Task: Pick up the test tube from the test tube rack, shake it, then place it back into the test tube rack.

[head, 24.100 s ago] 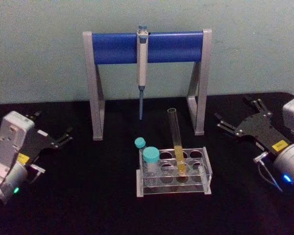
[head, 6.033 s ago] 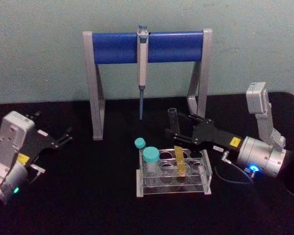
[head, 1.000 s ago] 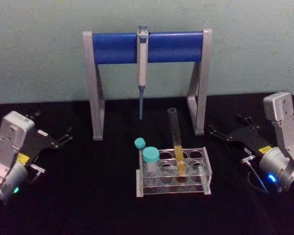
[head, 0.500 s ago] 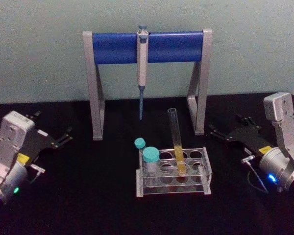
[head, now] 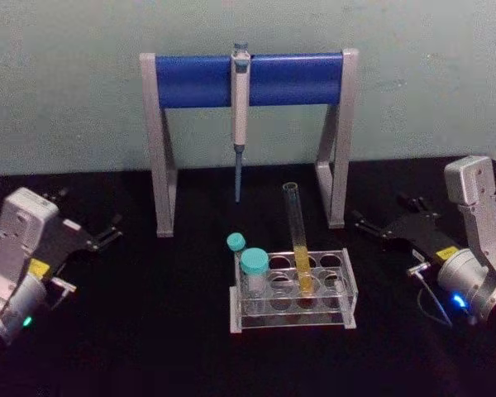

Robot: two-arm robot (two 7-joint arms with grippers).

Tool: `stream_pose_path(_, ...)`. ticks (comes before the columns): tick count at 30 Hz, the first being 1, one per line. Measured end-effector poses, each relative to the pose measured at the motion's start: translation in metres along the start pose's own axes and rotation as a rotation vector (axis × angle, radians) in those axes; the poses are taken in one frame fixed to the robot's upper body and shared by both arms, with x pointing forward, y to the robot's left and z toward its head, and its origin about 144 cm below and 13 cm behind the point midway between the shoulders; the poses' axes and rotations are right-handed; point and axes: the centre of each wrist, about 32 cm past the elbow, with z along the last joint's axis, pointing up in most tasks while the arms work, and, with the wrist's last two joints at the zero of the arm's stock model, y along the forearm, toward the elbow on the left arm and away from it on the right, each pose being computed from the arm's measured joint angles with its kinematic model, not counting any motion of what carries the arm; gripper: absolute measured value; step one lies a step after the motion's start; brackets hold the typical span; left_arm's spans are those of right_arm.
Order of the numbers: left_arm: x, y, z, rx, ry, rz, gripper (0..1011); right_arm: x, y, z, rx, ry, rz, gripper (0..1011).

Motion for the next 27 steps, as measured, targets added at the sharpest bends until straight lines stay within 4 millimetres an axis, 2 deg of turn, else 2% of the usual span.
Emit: stream_pose_path(27,0.0,0.0,0.0,0.0,0.0,0.0,1001,0.0,0.0,0.0,0.0,0.0,0.0,1000)
